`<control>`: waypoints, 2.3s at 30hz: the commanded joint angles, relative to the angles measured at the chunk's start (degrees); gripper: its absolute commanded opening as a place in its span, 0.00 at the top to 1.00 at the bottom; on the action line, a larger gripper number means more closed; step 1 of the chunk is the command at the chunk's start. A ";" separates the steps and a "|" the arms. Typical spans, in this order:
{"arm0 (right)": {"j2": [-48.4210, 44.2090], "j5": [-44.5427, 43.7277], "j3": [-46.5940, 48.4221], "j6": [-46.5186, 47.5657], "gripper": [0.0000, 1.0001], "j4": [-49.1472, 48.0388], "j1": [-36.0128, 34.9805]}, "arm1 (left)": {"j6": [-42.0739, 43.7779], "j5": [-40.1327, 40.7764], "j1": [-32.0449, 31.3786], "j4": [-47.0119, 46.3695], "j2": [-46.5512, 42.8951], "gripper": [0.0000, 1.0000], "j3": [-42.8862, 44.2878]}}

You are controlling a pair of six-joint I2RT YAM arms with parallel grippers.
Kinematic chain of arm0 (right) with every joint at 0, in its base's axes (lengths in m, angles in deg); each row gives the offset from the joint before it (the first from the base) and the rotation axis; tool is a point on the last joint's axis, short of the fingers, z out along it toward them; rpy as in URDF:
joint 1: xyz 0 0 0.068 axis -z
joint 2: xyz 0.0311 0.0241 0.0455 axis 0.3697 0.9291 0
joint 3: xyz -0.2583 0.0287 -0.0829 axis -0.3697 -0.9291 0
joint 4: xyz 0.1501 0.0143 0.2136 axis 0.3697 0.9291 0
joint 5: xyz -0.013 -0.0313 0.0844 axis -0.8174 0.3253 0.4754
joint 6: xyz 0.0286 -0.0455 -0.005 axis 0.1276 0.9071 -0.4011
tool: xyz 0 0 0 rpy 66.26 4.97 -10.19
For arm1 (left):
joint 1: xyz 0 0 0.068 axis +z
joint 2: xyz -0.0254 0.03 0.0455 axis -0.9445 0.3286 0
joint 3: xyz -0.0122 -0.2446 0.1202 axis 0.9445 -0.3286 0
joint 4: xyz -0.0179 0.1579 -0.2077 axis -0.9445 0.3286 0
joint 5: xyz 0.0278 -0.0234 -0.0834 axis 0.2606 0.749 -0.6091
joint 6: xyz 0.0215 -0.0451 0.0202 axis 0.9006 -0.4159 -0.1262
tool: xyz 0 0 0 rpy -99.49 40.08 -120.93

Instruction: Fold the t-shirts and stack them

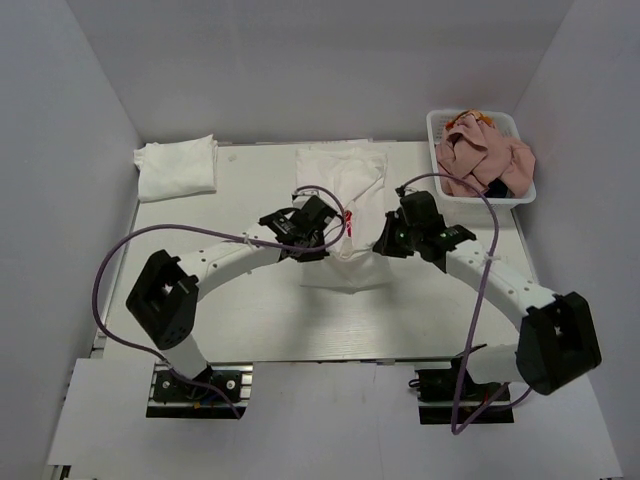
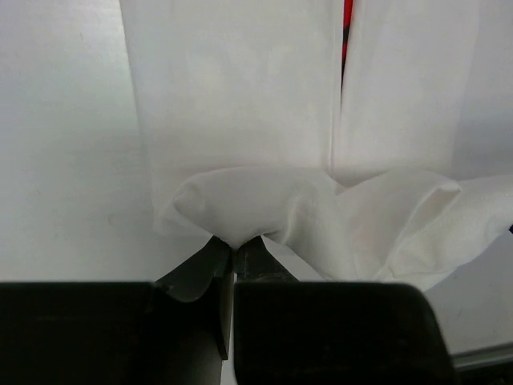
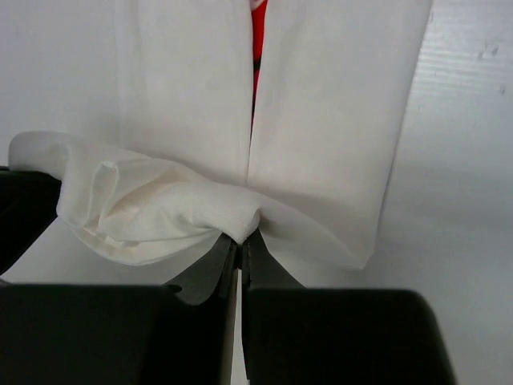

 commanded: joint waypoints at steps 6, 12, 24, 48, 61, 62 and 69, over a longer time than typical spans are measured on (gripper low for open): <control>10.93 -5.28 11.84 1.19 1.00 -6.75 2.06 | 8.53 -2.41 6.91 -1.66 8.69 1.00 12.31; 19.10 -4.58 17.47 2.68 1.00 -5.35 3.20 | 11.17 -5.05 9.73 -2.88 13.71 1.00 15.92; 34.57 -5.73 30.73 2.16 0.68 -4.20 6.10 | 11.70 -4.34 15.01 -1.49 21.62 0.49 23.73; 14.72 7.28 -4.75 -1.88 0.12 -12.02 9.61 | 9.76 -19.10 15.01 -11.23 5.72 0.21 -8.50; 15.34 10.71 -11.52 -2.76 1.00 -19.12 11.55 | 6.69 -23.50 14.48 -16.69 8.96 1.00 -12.90; 14.73 11.23 -11.87 -2.59 1.00 -19.40 11.46 | 6.69 -24.03 14.48 -16.69 9.49 1.00 -12.90; 4.81 13.08 -18.28 -0.47 1.00 -10.37 10.85 | 2.74 -17.89 13.25 -7.66 -4.95 1.00 -23.96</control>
